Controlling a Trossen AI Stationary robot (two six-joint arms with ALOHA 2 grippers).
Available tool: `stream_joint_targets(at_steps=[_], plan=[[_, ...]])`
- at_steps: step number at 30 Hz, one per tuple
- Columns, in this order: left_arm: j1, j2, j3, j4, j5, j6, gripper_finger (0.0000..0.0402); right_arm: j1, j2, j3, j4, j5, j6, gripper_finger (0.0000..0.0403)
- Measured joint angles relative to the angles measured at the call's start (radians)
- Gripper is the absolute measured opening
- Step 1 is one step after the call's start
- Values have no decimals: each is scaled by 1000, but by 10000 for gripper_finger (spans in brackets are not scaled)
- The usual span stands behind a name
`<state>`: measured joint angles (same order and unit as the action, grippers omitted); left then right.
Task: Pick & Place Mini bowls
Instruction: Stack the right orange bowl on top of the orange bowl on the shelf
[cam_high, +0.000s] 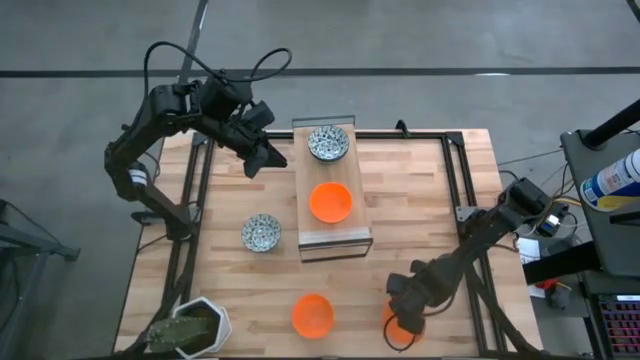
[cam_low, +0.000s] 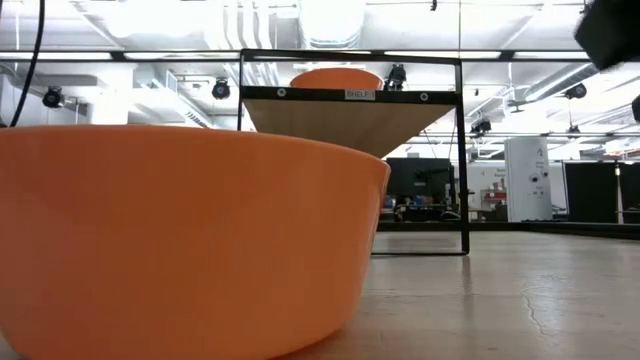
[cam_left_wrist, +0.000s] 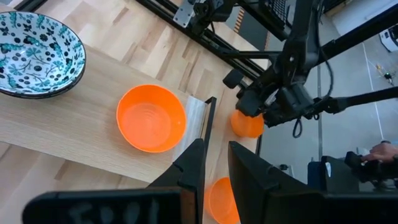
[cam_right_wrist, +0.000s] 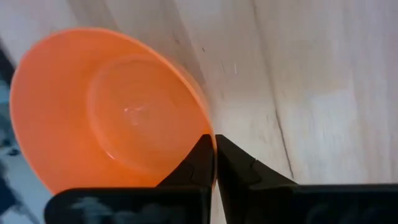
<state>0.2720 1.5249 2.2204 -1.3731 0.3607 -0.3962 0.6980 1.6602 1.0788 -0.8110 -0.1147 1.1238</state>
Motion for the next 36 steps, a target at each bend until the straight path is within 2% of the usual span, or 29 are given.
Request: stream_joint_targets(at_steps=[14,18,26,36], plan=[[1,0,0,-10,0,27,62,-147,-357,15,-160,7,180,9],[0,0,0,-23,0,35,62,-206,-416,34,-209,9,216,9],[0,0,0,-59,-2,41,62,-341,-416,180,-313,16,138,8],[0,0,0,-60,-3,82,62,-570,-273,489,-573,13,-58,8]])
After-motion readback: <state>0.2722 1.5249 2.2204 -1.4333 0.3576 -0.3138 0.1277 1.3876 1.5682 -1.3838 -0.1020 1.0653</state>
